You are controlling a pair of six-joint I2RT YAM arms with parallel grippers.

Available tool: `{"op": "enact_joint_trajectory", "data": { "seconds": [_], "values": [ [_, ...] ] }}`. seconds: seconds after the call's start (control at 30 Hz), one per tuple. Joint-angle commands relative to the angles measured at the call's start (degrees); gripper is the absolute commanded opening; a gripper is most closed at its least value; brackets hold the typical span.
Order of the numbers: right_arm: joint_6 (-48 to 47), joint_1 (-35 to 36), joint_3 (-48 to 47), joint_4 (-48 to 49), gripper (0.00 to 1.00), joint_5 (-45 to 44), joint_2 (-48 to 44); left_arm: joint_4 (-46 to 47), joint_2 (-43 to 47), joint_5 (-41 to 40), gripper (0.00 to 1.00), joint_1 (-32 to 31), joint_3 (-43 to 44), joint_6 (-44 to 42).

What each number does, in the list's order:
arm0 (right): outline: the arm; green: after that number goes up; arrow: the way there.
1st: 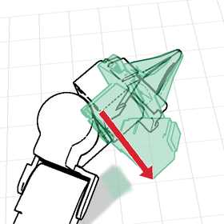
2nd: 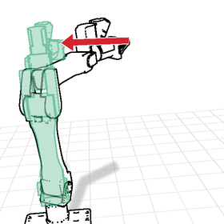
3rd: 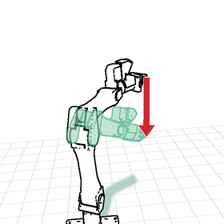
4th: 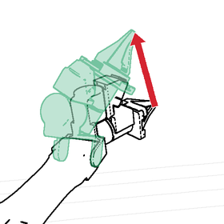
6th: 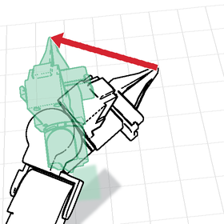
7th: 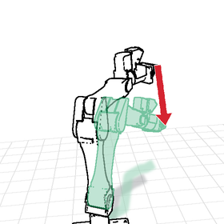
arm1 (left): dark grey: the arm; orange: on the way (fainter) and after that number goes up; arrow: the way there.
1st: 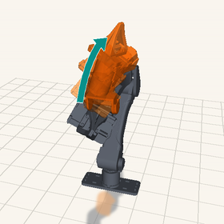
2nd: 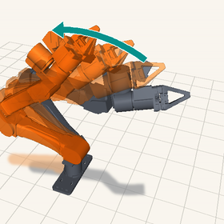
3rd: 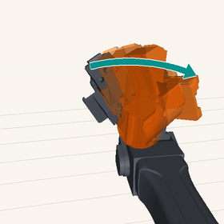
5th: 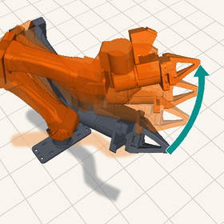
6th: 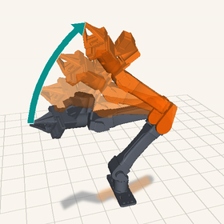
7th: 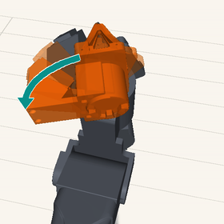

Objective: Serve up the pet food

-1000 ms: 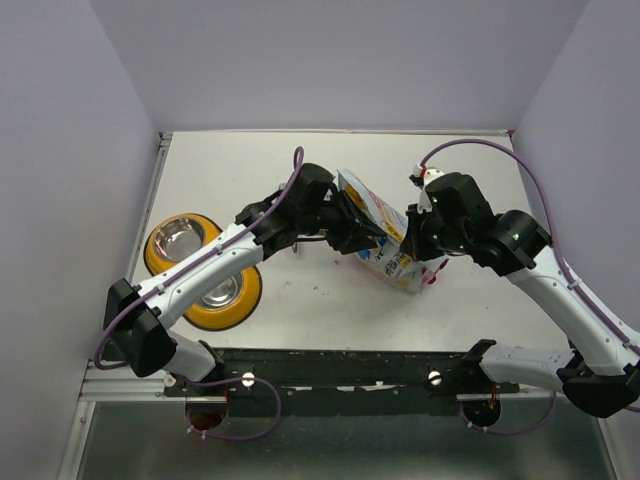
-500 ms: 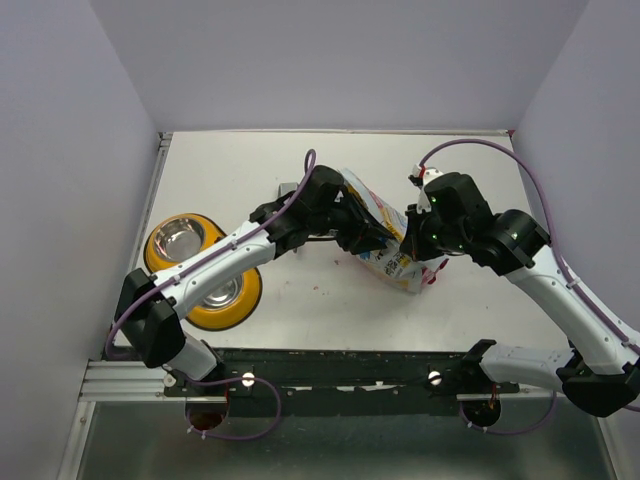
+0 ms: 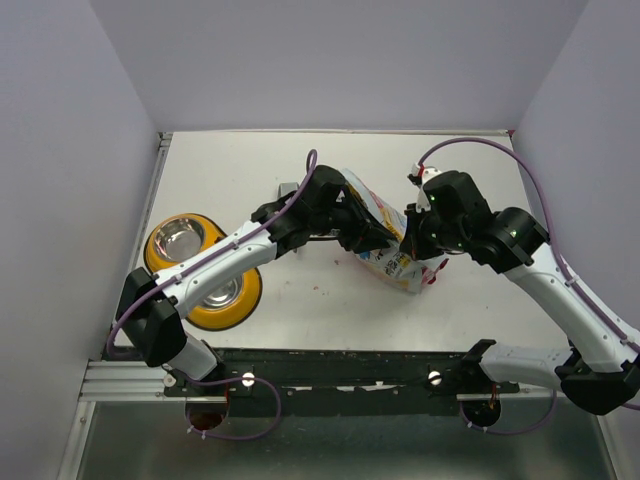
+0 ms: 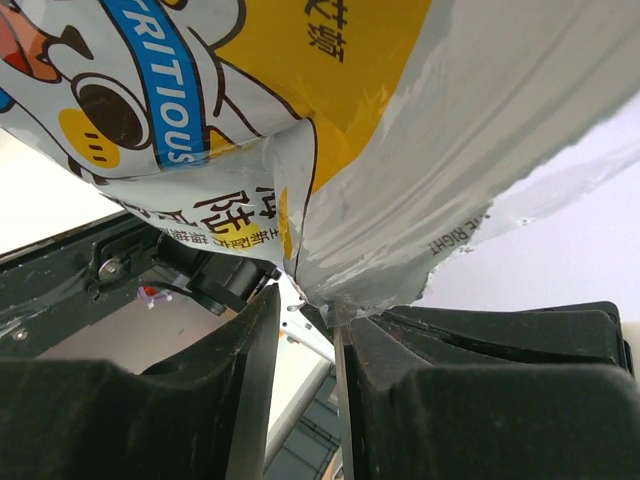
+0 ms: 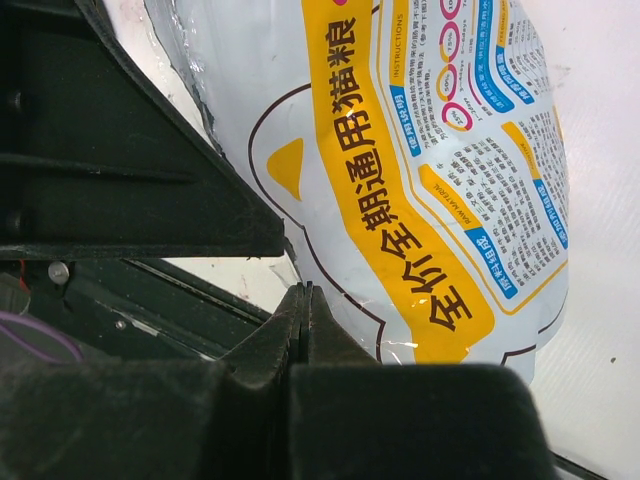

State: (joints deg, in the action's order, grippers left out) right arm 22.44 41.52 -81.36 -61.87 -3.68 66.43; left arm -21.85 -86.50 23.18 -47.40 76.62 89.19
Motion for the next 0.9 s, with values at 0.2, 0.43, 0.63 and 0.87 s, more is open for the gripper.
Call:
{"op": "enact_joint_trajectory", "data": {
  "seconds": [0.2,0.43,0.63,0.87],
  "values": [
    [-0.3,-0.1,-2.7,1.6,0.01,1.0,0.4,1.6,-2.5,2.7,0.31,0.9,-1.8,0.4],
    [-0.7,-0.1,-3.8,1.5,0.01,1.4,0.8,4.0,-2.5,3.4,0.28,1.4,-4.0,0.9],
    [-0.8,-0.1,-2.8,1.6,0.01,0.9,0.4,0.9,-1.0,3.0,0.38,2.0,-2.8,-1.3],
    [-0.5,-0.2,-1.5,2.6,0.01,2.0,0.4,3.7,4.7,2.2,0.55,2.0,-6.0,-0.9]
  ]
}}
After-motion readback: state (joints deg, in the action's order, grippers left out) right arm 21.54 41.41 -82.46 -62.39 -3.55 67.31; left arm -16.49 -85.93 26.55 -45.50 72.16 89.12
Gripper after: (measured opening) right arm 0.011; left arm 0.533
